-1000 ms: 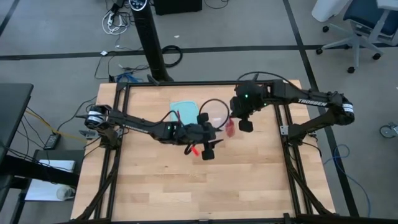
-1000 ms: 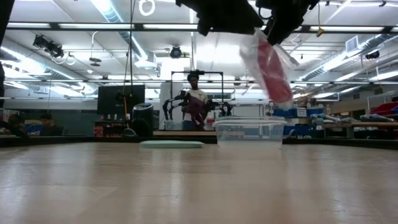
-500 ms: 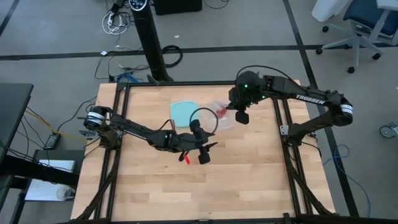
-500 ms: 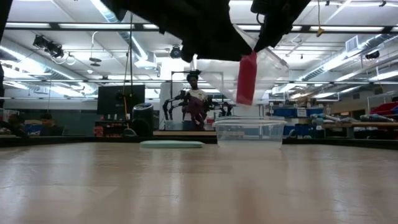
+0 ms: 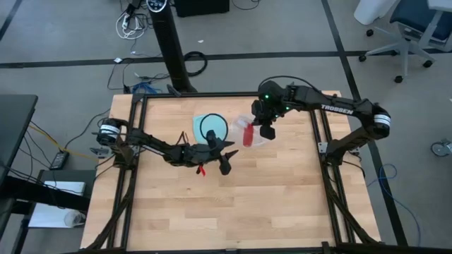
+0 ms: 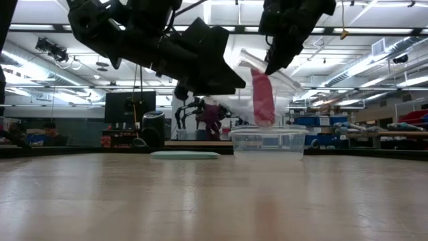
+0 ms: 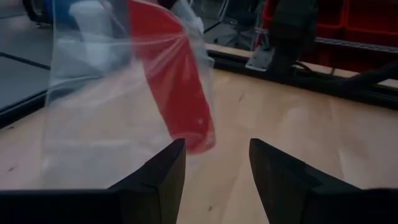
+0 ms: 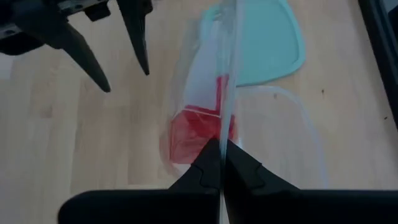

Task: Roll bandage
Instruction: Put the red rolled bandage package into the transparent tupperware

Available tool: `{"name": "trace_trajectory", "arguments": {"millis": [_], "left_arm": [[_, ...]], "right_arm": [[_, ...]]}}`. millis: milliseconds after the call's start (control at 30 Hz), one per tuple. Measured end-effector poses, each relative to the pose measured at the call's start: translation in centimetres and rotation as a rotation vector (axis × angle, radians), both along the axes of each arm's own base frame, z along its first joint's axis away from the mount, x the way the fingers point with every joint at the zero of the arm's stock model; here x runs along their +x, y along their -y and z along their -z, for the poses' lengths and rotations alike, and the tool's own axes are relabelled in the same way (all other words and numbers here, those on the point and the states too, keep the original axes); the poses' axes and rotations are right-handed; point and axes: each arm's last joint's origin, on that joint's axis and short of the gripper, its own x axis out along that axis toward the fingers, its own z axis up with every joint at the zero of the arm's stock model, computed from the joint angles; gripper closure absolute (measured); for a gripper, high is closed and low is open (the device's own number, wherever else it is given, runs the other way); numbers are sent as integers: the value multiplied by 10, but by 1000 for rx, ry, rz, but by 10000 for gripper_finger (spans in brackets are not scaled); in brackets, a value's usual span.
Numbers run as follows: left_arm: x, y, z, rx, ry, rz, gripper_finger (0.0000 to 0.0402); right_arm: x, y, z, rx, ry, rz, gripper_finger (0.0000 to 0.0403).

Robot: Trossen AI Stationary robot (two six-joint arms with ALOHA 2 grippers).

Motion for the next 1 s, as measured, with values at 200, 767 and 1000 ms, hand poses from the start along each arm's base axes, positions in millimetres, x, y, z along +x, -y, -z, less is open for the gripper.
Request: {"name": "trace_trajectory", "arguments": {"millis": [200, 767, 1000], "left_arm": [[0, -6, 1, -1, -13, 0, 220], [-2, -14, -9, -27, -1, 2, 220], [-3, -16, -7, -35, -11, -39, 220]], "right_arm": [[3, 11, 9, 58, -5, -9, 403], [-22, 27, -10, 27, 61, 49, 403], [-20, 21, 21, 103, 12, 7, 403]]}}
